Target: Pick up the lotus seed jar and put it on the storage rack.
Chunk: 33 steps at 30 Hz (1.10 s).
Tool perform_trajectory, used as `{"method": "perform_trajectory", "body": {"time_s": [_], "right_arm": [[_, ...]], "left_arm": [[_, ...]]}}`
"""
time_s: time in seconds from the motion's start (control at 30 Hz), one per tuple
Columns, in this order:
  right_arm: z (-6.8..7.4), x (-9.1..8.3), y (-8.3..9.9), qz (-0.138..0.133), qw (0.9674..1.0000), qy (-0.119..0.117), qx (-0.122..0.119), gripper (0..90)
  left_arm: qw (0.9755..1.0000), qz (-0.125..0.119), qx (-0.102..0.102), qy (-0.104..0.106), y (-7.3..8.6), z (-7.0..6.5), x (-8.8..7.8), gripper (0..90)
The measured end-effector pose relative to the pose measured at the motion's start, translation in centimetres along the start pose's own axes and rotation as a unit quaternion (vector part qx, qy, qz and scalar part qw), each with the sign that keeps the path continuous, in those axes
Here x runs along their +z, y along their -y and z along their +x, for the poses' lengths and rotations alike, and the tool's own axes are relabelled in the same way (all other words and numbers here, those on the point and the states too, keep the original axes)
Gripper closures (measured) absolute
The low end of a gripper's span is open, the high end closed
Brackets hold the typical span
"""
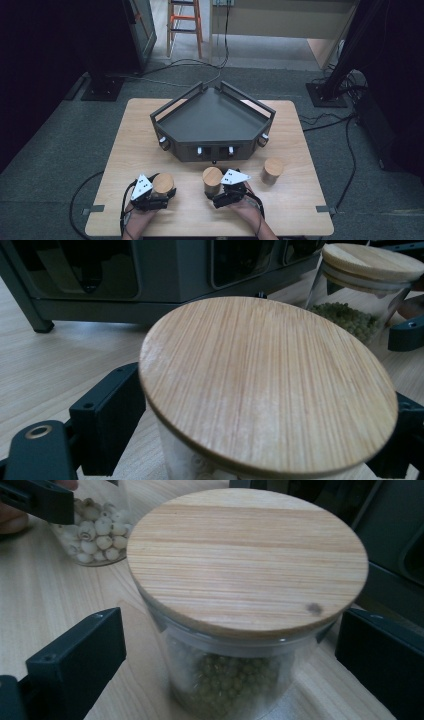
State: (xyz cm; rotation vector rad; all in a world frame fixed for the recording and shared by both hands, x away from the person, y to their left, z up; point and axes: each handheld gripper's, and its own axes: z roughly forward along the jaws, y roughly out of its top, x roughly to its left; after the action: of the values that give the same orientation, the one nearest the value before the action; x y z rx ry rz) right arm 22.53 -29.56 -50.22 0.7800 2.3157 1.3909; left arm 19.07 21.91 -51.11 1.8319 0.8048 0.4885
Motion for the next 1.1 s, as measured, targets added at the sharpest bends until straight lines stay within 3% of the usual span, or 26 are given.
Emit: {"method": "perform_trajectory", "body": {"time_s": [0.1,0.2,0.3,0.43,0.6,1.1], "right_arm": [[0.09,0.00,-0.12,0.005,1.0000,0.003,0.002,0.0],[0.46,0.14,-0.62,0.023,0.9997,0.003,-0.013,0.0],[0.89,0.12,-0.79,0.031,0.9994,0.012,-0.013,0.0],[0.52,-0.24,-0.24,0.014,0.9998,0.013,0.005,3.7],[0.79,-0.06,-0.45,0.020,0.9997,0.014,-0.004,4.2],[0.69,0.08,-0.65,0.026,0.9995,0.015,0.003,2.3]], "left_arm": [[0.9999,0.006,0.015,-0.004,-0.18,-0.36,0.08,12.0],[0.9997,0.007,0.022,-0.003,-0.22,-0.46,0.10,12.0],[0.9998,0.008,0.018,-0.003,-0.23,-0.43,0.11,12.0],[0.9999,0.008,0.012,-0.006,-0.25,-0.41,0.14,12.0],[0.9998,0.013,0.011,-0.011,-0.42,-0.57,0.23,12.0],[0.9997,0.018,0.007,-0.018,-0.58,-0.68,0.29,12.0]]}}
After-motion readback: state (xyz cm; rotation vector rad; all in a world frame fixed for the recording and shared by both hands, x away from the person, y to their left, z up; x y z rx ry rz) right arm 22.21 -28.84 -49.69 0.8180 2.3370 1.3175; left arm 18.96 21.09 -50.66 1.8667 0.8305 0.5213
